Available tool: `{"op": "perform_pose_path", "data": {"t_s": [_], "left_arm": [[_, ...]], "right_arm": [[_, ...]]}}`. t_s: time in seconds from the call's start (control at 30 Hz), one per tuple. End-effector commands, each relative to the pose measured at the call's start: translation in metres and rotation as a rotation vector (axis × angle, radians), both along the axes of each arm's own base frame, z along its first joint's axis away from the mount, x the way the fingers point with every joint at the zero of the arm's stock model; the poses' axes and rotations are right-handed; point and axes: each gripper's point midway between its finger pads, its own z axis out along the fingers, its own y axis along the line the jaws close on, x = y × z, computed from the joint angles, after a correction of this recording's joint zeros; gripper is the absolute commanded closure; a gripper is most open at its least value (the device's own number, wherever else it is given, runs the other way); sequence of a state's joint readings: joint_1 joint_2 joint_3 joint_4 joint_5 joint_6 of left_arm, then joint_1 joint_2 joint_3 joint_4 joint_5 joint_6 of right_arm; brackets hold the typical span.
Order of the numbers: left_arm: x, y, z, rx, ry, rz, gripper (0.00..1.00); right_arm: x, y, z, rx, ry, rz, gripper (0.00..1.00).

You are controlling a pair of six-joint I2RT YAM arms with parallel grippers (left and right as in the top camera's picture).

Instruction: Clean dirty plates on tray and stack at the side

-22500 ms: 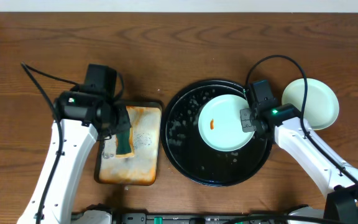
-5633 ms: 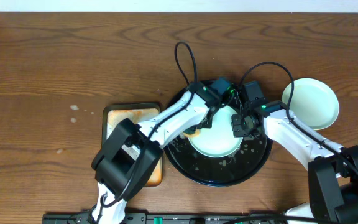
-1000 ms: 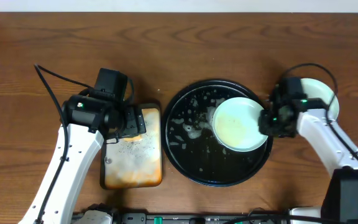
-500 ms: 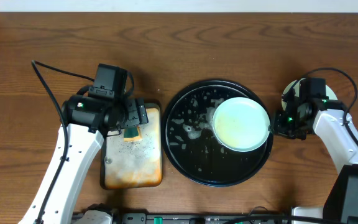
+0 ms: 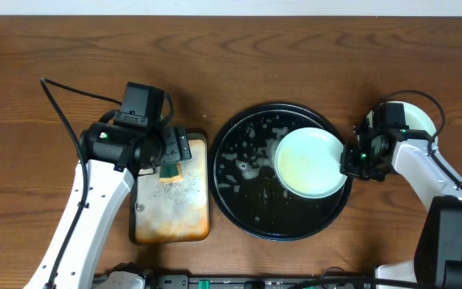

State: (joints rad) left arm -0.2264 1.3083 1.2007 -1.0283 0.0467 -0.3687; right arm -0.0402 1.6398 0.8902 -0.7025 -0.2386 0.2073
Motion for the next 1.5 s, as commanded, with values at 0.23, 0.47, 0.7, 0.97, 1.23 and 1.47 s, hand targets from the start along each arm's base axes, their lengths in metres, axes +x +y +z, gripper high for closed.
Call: {"op": "perform_pose_path", "data": {"t_s": [0.23, 0.47, 0.7, 0.97, 1.23, 1.47], "left_arm": [[0.0, 0.0, -0.002, 0.007, 0.006, -0.002, 0.11], [0.0, 0.0, -0.002, 0.007, 0.006, -0.002, 0.11], [0.0, 0.0, -0.002, 0.007, 0.006, -0.002, 0.11], [0.0, 0.0, -0.002, 0.007, 0.006, -0.002, 0.11], [0.0, 0.0, -0.002, 0.007, 0.005, -0.002, 0.11], [0.0, 0.0, -0.002, 0.007, 0.005, -0.002, 0.11]], "right_arm": [[0.005, 0.009, 0.015, 0.004, -0.062, 0.155, 0.95], [-0.011, 0.0, 0.029, -0.048, -0.021, 0.126, 0.9], [-0.022, -0.01, 0.018, -0.1, 0.034, 0.082, 0.85], [-0.027, -0.008, -0.001, -0.087, 0.026, 0.024, 0.86], [-0.027, 0.011, -0.011, 0.023, -0.017, 0.038, 0.99], [-0.026, 0.032, -0.002, 0.147, -0.038, 0.079, 0.99]]}}
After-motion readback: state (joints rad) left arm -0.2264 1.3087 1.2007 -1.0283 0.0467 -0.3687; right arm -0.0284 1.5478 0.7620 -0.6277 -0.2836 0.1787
